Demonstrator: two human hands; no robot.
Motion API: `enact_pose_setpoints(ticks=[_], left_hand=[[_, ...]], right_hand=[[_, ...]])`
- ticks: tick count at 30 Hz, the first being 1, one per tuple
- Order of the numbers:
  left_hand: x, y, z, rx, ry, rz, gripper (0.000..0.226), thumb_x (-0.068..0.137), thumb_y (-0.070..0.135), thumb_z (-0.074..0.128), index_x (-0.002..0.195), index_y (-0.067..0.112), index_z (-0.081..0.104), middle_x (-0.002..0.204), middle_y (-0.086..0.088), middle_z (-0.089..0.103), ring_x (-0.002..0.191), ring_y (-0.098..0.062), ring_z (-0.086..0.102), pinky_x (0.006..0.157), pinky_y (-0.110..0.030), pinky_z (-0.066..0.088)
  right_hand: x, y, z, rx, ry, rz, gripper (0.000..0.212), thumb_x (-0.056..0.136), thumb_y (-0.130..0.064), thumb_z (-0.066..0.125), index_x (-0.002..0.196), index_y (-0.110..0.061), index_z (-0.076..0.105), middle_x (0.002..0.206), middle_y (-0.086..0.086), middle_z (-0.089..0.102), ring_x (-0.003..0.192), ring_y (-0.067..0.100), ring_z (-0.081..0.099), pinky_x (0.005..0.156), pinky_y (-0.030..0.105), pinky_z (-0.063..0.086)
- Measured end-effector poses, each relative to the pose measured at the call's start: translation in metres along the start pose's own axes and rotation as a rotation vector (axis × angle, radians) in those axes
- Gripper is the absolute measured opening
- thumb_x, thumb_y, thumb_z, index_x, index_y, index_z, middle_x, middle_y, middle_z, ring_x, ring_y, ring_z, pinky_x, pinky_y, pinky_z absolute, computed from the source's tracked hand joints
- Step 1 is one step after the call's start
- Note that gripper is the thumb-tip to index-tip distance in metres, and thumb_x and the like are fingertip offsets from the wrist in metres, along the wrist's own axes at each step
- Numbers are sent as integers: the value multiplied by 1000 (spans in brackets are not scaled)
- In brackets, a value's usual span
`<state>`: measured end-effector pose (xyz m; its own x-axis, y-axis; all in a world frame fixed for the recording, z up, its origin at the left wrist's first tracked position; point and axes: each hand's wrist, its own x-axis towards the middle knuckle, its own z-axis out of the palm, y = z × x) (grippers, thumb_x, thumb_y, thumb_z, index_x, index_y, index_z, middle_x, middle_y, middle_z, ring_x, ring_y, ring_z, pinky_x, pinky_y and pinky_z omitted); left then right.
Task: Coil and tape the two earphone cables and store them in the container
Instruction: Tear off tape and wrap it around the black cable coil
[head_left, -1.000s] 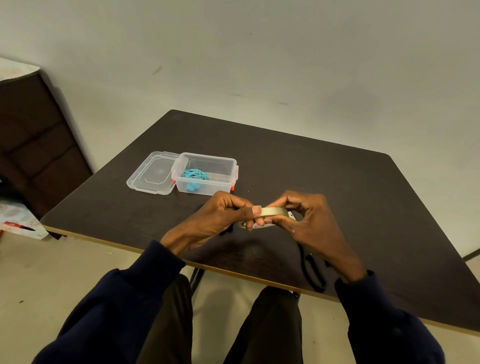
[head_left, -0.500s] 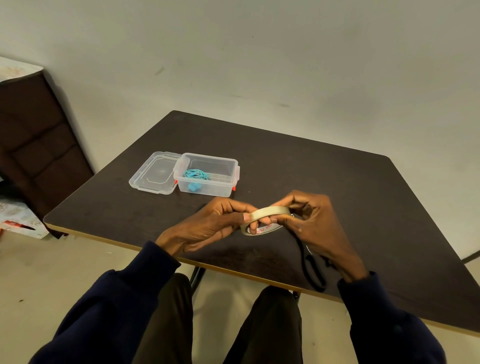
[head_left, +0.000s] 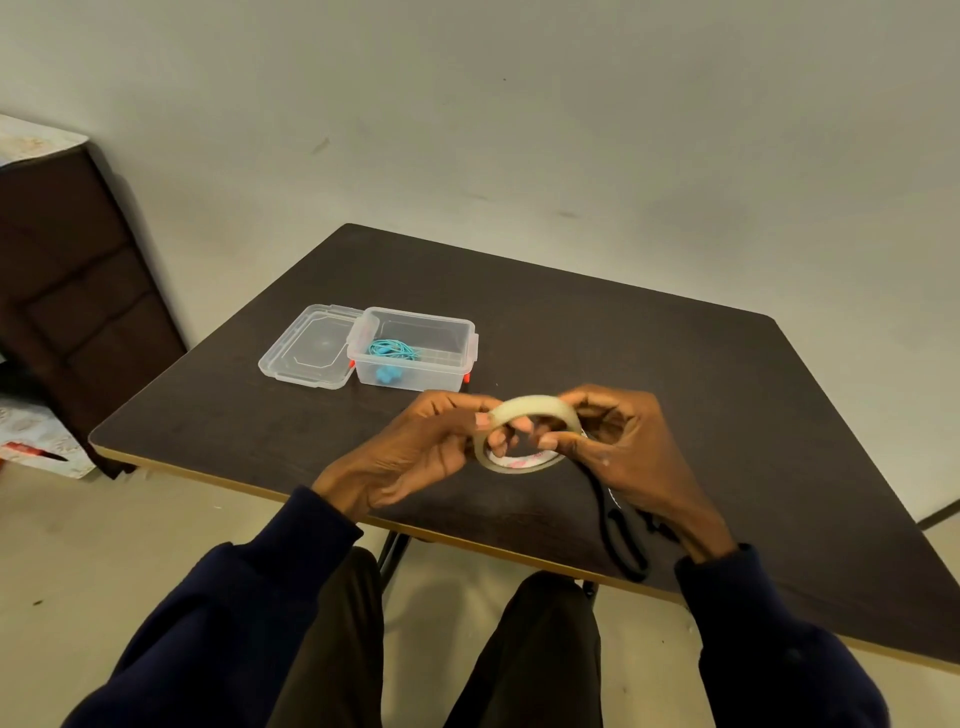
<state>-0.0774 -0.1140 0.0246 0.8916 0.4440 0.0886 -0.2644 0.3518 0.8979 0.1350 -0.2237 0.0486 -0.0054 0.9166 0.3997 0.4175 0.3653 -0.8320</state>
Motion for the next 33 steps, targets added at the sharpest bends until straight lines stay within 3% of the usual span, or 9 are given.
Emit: enact_pose_setpoints(ticks=[3,6,10,15,19,24,29,33], left_hand=[[-1,5,-2,-75,21,15,24,81,18,64,98,8,77,91,-10,71,79,-14,65,85,-26,56],[-1,5,-4,86,24,35,19,83,22,64,91,10,77,87,-9,71,77,-14,66,82,-26,57],[1,3,-1,251,58,50,16,78,31,69,77,19,79,78,-4,72,76,-15,68,95,-40,54],[4,4,4,291,48,56,17,77,37,73,75,20,80,77,-2,73,74,-14,67,104,-53,45],[4,3,1,240,48,46,27,76,44,78,82,18,80,79,-3,73,75,-14,67,95,-39,53],[7,-1,-2,143,53,66,23,89,15,56,94,7,78,91,-11,72,74,-11,65,76,-24,56],[11,-4,-2,80,-22,16,29,86,16,62,109,0,73,105,-24,62,85,-14,67,83,-26,55],[17,-7,-1,21,-24,-17,34,86,15,69,117,0,69,107,-14,71,88,-14,68,86,-25,56]], right_hand=[[-5,3,0,84,1,53,22,85,-3,72,107,2,71,96,12,77,91,26,75,84,32,60],[-8,2,2,18,12,44,21,84,-14,72,104,-9,75,99,6,77,93,21,75,84,31,60],[-7,-3,-1,-88,6,34,21,85,-18,74,103,-8,77,93,6,76,88,19,73,79,36,60],[-4,-3,-6,-153,6,27,22,85,-21,74,103,-8,77,88,4,74,83,21,70,75,42,58],[0,1,-9,-184,-17,22,21,87,-19,74,105,-8,77,89,0,74,85,21,70,76,37,58],[1,7,-8,-60,21,12,19,87,-13,73,103,-3,76,92,5,77,88,23,74,82,41,60],[-3,21,-8,57,114,33,25,84,-8,74,108,0,75,96,8,78,92,26,75,84,42,61],[-4,24,-10,106,149,29,24,82,-9,75,106,-7,75,97,8,78,93,25,75,83,35,61]])
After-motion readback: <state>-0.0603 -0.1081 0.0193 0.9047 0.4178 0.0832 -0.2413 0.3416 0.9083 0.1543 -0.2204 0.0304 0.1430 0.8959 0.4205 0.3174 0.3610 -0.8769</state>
